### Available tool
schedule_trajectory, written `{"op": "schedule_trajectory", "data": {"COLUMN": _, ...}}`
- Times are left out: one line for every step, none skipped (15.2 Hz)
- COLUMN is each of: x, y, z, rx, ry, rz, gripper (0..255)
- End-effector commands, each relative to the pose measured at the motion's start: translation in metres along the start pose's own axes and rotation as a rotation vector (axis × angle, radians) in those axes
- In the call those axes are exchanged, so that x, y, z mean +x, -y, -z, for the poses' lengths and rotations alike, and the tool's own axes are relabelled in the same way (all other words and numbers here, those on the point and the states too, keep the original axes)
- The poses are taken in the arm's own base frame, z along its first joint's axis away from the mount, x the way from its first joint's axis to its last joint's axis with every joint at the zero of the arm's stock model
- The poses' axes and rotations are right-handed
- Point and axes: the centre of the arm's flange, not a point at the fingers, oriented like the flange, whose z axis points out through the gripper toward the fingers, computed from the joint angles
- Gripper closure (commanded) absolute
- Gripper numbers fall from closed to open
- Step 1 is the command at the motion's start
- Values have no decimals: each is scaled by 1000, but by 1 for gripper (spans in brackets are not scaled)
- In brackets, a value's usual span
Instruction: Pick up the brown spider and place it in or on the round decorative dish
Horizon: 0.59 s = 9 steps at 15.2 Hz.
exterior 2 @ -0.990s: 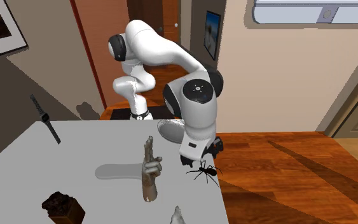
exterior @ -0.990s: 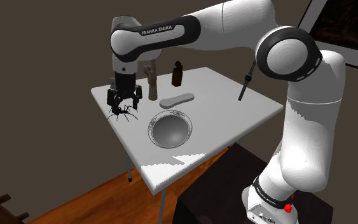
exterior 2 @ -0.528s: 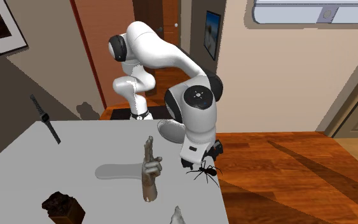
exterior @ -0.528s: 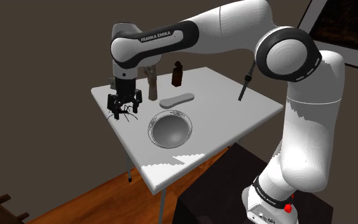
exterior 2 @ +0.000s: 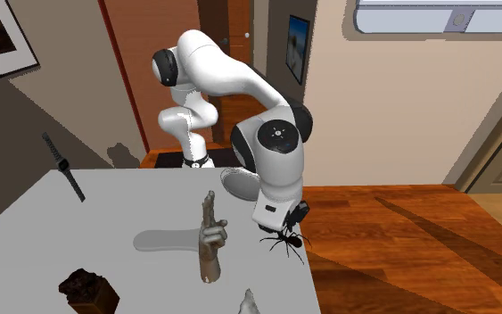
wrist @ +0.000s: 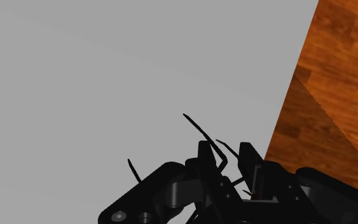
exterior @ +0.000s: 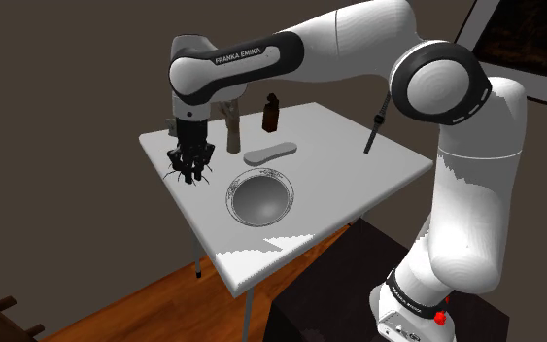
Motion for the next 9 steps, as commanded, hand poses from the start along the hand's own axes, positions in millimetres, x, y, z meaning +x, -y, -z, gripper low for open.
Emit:
{"op": "schedule_trajectory", "data": {"x": 0, "y": 0, "z": 0, "rx": 0, "ry": 0, "rz": 0, "gripper": 255}}
{"op": "schedule_trajectory", "data": {"x": 0, "y": 0, "z": 0, "rx": 0, "ry": 0, "rz": 0, "gripper": 255}}
{"op": "schedule_trajectory", "data": {"x": 0, "y": 0, "z": 0, "rx": 0, "ry": 0, "rz": 0, "gripper": 255}}
{"op": "schedule_trajectory", "data": {"x": 0, "y": 0, "z": 0, "rx": 0, "ry": 0, "rz": 0, "gripper": 255}}
{"op": "schedule_trajectory", "data": {"x": 0, "y": 0, "z": 0, "rx": 0, "ry": 0, "rz": 0, "gripper": 255}}
{"op": "schedule_trajectory", "data": {"x": -1, "y": 1, "z": 5, "rx": 0, "ry": 0, "rz": 0, "gripper": 255}}
{"op": "schedule_trajectory", "data": {"x": -2, "y": 2, "z": 10, "rx": 0, "ry": 0, "rz": 0, "gripper": 255}}
{"op": "schedule_trajectory", "data": {"x": -2, "y": 3, "z": 15, "rx": 0, "ry": 0, "rz": 0, "gripper": 255}}
{"op": "schedule_trajectory", "data": {"x": -3, "y": 4, "z": 20, "rx": 0, "ry": 0, "rz": 0, "gripper": 255}}
